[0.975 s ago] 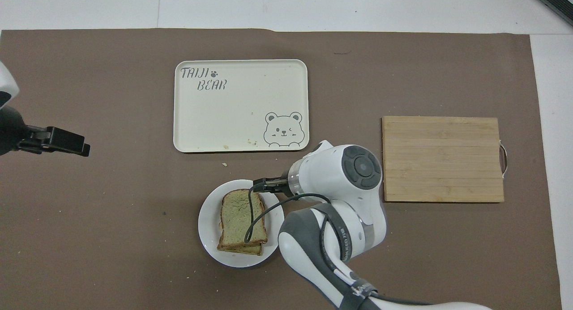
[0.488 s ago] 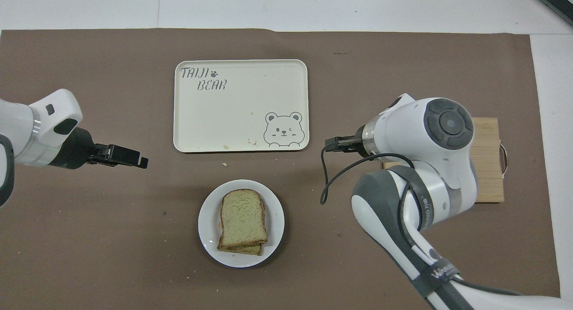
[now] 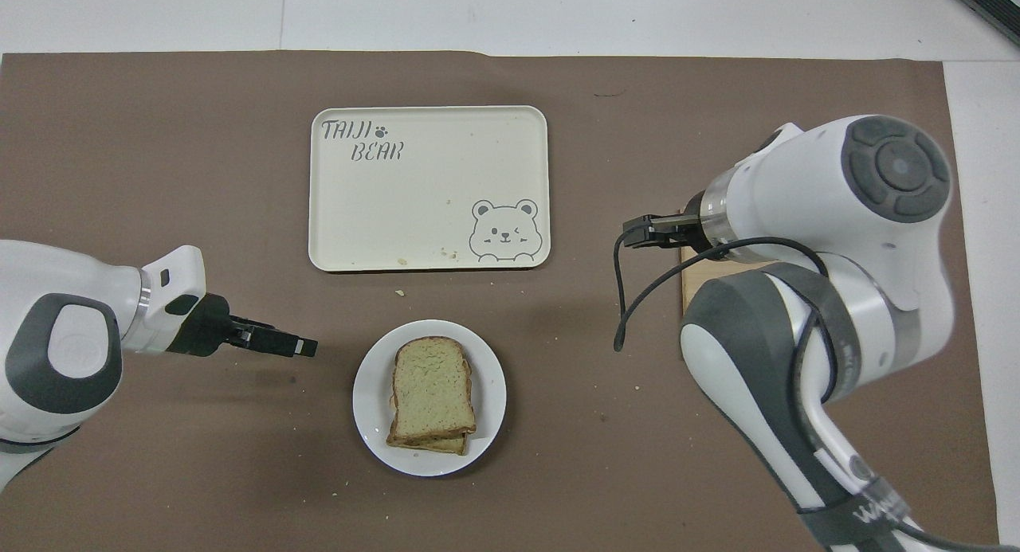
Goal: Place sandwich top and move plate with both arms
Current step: 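Withdraw the right gripper while the left gripper reaches the plate rim, then slide the plate with the left gripper onto the bear tray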
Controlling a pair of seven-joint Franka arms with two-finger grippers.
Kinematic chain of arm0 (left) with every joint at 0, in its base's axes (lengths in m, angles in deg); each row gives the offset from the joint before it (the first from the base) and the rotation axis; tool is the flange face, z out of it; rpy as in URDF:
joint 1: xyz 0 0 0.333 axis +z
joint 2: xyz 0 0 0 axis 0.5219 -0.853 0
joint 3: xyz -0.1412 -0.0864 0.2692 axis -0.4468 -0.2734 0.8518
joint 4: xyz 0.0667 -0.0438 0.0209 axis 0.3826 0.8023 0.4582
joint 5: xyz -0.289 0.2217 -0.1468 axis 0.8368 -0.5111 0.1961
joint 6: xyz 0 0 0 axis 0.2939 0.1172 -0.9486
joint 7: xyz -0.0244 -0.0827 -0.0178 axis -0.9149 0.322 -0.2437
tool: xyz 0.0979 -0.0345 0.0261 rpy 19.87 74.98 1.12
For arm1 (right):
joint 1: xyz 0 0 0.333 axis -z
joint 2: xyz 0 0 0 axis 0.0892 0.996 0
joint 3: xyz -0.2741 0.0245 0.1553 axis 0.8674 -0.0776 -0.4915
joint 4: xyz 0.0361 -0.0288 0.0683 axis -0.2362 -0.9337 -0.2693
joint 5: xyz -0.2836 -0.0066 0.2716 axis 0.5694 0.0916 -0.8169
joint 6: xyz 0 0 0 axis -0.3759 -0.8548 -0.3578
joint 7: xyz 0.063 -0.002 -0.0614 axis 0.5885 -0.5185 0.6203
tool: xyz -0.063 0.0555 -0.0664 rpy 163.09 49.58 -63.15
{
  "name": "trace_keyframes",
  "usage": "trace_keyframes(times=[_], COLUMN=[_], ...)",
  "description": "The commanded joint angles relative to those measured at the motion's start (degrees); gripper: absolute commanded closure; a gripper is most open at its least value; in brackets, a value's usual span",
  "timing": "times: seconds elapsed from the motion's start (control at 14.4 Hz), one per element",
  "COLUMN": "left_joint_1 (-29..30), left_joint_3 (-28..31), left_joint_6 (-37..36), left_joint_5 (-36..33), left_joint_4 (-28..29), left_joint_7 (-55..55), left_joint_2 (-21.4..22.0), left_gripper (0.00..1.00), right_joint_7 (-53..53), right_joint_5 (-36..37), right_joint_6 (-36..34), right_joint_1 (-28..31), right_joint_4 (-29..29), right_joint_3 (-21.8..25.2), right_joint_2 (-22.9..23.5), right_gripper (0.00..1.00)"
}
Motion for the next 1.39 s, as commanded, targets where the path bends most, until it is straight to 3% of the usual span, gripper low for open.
trace_keyframes(times=[0.0, 0.07, 0.14, 0.49, 0.63, 0.84, 1.11, 1.32], left_joint_1=[-1.64, -2.35, -3.05, -9.98, -13.76, -15.54, -12.65, -7.29], left_joint_3=[0.42, 0.42, 0.42, 0.42, 0.42, 0.42, 0.68, 0.68], left_joint_6=[5.72, 6.26, 7.66, 13.46, 18.19, 18.84, 14.81, 8.39], left_joint_5=[5.35, 7.63, 9.74, 14.06, 16.51, 24.42, 28.04, 28.04], left_joint_4=[7.99, 9.49, 11.16, 14.68, 17.58, 18.21, 15.50, 11.97], left_joint_7=[-5.09, -5.53, -6.67, -7.56, -8.96, -12.12, -12.22, -11.87], left_joint_2=[2.71, 2.72, 2.80, 2.89, 2.98, 2.10, 1.05, -0.71], left_gripper=[0.00, 0.02, 0.14, 0.37, 0.55, 0.97, 1.00, 1.00], right_joint_7=[0.21, 0.30, 0.56, 0.74, 0.83, 0.83, 7.74, 12.95], right_joint_5=[1.42, 1.33, 1.33, 1.15, 1.15, 1.07, 1.33, 1.50], right_joint_6=[-3.01, -3.80, -4.50, -9.51, -11.27, -12.51, -15.66, -18.92], right_joint_1=[2.77, 2.95, 3.56, 5.94, 5.94, 5.94, 5.94, 5.94], right_joint_4=[-0.11, -0.11, -0.02, 2.43, 3.75, 4.55, 4.90, 4.81], right_joint_3=[-0.80, -0.63, -0.54, 0.87, 3.23, 7.27, 13.51, 14.93], right_joint_2=[-4.16, -5.30, -6.36, -8.92, -9.00, -9.35, -10.76, -11.38], right_gripper=[0.00, 0.00, 0.00, 0.00, 0.00, 0.00, 0.00, 0.00])
